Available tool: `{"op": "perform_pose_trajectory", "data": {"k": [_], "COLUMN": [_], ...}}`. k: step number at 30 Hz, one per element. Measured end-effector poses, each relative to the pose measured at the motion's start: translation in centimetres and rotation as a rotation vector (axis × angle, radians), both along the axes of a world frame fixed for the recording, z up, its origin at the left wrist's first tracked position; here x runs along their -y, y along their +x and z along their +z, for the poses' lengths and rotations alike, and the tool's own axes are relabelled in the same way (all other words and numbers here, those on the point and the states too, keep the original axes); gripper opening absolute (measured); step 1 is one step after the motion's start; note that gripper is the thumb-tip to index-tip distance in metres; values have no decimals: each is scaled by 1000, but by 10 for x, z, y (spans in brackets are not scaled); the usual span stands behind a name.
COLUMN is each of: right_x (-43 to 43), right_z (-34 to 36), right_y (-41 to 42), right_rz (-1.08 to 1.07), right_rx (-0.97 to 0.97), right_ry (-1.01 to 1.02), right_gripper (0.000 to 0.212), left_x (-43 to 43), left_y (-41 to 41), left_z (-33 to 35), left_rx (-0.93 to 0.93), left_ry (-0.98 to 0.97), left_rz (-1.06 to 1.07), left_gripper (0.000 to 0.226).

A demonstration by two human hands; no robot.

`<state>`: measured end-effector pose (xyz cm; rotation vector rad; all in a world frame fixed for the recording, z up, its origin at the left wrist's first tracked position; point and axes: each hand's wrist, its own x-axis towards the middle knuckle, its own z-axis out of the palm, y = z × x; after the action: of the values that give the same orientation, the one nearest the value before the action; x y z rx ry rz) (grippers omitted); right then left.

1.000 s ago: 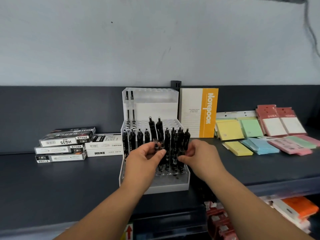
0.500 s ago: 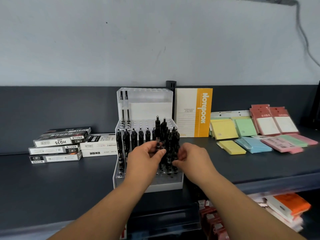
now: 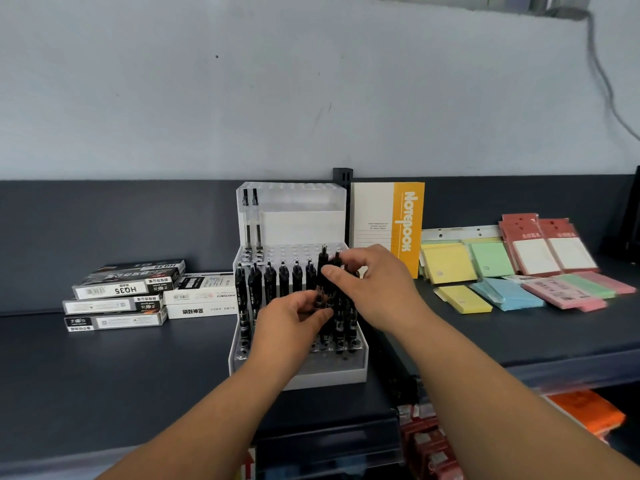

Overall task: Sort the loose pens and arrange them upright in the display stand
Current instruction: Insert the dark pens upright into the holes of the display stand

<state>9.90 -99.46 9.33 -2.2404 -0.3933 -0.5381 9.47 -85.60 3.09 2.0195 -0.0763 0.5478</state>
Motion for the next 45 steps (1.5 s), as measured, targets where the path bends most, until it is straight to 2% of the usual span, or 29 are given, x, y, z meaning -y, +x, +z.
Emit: {"op": "perform_pose_trajectory", "data": {"k": [8,12,21,25,31,40,45], "right_x": [0,0,-1,-2,-5,-14,-17], "right_z": [0,-3,-7,-9,-12,-10,-19], "right_y": [3,2,-1,3,3,-5,-8], "right_rz": [7,26,92,86,-2,-131,-137], "right_rx": [64,101,113,95,114,125,54], "right_ry": [-113,-146,-278,-226,-177,-292,-293], "right_gripper": [14,21,30,26,26,33,35], "left_x": [-3,-7,-4,-2,-2,-8,-13], "left_y": [-11,-8,-12,-14,-14,-10,-8], "left_z": [-1,-6,-4,-3,-2,-8,-9], "left_rx": [24,-33,-14,1,13,18,-5], "left_ry": [105,104,320,318,270,239,201], "left_rz": [85,153,187,193,192,109,52], "left_gripper": [22,24,23,13,18,21,18]}}
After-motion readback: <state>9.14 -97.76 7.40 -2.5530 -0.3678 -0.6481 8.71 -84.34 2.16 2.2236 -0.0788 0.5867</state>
